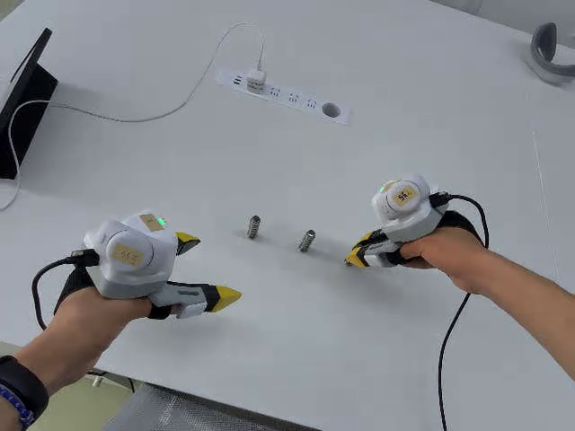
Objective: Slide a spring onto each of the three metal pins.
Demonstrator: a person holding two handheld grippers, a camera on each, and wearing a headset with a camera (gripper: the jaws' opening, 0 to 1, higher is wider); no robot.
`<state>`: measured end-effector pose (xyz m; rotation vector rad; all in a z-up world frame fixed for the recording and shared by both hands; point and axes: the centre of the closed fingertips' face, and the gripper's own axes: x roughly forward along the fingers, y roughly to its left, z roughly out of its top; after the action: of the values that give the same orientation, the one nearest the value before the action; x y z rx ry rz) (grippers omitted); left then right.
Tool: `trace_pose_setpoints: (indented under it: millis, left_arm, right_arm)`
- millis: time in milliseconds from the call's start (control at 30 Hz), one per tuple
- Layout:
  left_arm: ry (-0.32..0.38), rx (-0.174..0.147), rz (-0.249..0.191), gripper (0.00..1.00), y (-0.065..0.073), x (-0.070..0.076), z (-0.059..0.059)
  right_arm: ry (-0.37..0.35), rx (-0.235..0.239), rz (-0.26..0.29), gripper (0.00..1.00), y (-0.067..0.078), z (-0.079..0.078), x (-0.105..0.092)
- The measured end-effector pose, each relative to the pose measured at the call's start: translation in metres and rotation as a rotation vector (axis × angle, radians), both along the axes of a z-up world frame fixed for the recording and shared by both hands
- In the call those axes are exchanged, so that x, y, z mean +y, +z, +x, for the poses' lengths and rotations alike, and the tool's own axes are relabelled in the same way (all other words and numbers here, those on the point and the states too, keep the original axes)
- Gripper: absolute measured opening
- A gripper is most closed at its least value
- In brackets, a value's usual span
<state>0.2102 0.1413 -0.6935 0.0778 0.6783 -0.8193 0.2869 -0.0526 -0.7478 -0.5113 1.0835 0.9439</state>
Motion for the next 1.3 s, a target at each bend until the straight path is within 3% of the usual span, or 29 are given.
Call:
trace_pose_setpoints:
  millis: [233,667,967,1100,1300]
  left_arm:
    - [0.002,0.000,0.001,0.66,0.001,0.002,0.000]
    - [0.007,0.000,-0.009,0.66,0.004,-0.002,-0.003]
    - [0.012,0.008,-0.020,0.67,0.002,-0.003,-0.003]
    - [0.016,0.009,-0.025,0.67,0.002,-0.004,-0.003]
    - [0.013,0.009,-0.019,0.67,0.002,-0.004,-0.004]
  right_arm:
    - [0.019,-0.001,0.004,0.16,0.002,-0.003,0.000]
    - [-0.021,-0.047,0.018,0.36,0.012,-0.013,-0.018]
    - [-0.143,-0.056,0.088,0.41,0.012,-0.029,-0.029]
    - [-0.248,-0.062,0.167,0.49,0.014,-0.032,-0.026]
    - [-0.305,-0.076,0.176,0.55,0.011,-0.041,-0.032]
